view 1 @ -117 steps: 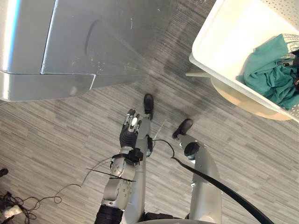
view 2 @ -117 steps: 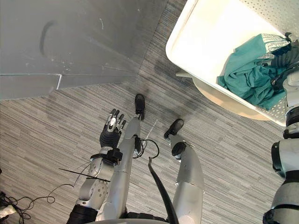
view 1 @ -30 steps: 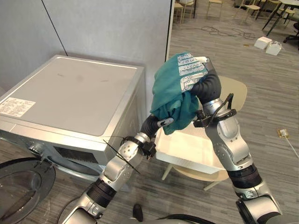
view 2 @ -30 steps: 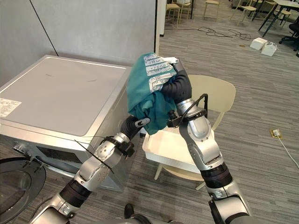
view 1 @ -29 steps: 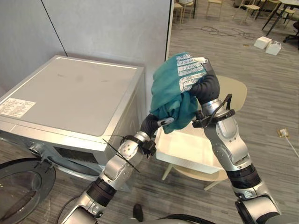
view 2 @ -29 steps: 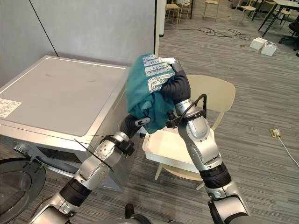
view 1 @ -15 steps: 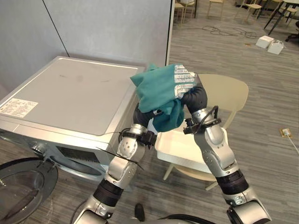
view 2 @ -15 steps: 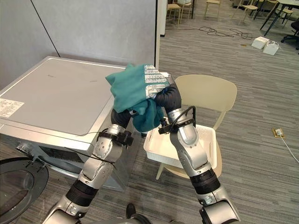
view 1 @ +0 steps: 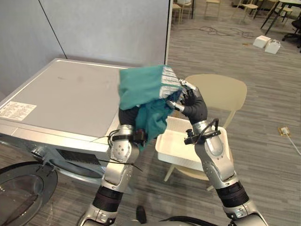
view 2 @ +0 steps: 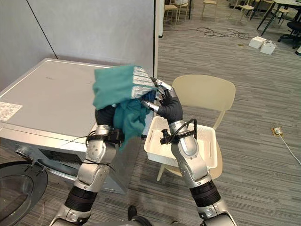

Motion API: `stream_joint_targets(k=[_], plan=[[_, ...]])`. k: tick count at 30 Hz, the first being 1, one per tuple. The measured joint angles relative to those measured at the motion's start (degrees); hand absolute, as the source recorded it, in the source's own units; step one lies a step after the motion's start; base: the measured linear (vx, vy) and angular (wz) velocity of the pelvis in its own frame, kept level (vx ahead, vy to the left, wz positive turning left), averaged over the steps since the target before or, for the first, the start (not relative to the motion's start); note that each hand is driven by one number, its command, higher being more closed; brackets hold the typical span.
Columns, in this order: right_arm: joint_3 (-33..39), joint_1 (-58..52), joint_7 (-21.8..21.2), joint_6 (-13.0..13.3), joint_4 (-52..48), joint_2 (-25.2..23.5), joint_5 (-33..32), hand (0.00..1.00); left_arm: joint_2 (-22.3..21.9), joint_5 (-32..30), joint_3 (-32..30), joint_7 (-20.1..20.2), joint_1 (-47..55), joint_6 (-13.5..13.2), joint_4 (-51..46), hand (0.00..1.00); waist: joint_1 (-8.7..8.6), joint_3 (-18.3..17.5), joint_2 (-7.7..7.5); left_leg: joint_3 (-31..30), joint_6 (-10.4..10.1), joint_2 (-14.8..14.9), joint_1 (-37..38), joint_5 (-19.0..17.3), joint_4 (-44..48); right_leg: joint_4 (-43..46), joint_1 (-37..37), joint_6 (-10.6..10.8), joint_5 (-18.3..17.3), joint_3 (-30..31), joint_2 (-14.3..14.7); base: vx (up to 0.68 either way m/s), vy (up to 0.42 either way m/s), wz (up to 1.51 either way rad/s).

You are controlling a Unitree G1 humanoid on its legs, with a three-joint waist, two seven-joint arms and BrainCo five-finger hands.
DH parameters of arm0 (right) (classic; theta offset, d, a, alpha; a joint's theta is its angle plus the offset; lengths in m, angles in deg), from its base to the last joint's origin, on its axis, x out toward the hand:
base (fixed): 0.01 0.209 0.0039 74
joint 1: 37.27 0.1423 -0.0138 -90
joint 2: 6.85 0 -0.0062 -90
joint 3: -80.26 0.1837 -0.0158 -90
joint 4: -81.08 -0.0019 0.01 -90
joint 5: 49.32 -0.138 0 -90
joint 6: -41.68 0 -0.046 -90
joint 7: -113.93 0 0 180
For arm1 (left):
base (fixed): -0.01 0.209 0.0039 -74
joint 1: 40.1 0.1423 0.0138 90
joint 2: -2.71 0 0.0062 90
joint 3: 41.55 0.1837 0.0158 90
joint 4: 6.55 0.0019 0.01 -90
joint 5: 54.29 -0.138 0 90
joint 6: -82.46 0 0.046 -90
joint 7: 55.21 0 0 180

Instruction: Pick up the laundry basket with both hands and put the clothes into the washing machine.

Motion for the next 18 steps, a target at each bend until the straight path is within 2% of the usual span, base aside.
stream_joint_targets(k=[5,9,15,18], plan=[[0.05,-0.12,0.09,-0.06,0.00,-0.68,-0.01,0.00,-0.21,-0.14,-2.14,-1.17,1.56,0.01,-0.21,1.00,0.00,0.00,-0.01,-0.01,0.13,-0.04,-0.01,0.08,-0.02,-0.05,0.00,0.38,0.25,0.14,-0.15,0.00,0.000,0.00],[1.45,-1.93,1.20,-0.15,-0.30,-1.85,0.12,0.00,-0.74,-0.26,-6.17,-1.69,4.08,0.02,-1.77,1.00,0.07,-0.01,-0.02,-0.03,0.15,-0.05,0.01,0.09,-0.01,-0.07,0.04,0.50,0.33,0.14,-0.14,0.00,0.000,0.00],[11.07,-8.32,2.85,-1.37,-0.67,-2.69,4.30,0.00,-2.11,-0.45,-18.84,-2.22,12.83,0.08,-7.63,1.00,0.05,0.00,0.01,-0.35,0.15,-0.07,0.15,0.10,0.02,-0.15,0.45,0.50,0.34,-0.11,-0.09,0.01,0.000,0.02],[13.45,-8.64,3.89,-2.35,-0.67,-2.64,4.58,0.00,-3.01,-2.14,-24.83,-2.24,17.02,0.07,-12.24,1.00,0.44,0.05,0.13,-1.64,0.14,-0.05,0.43,0.15,0.06,-0.84,1.72,0.40,0.50,-1.39,0.14,0.02,-0.007,0.18]])
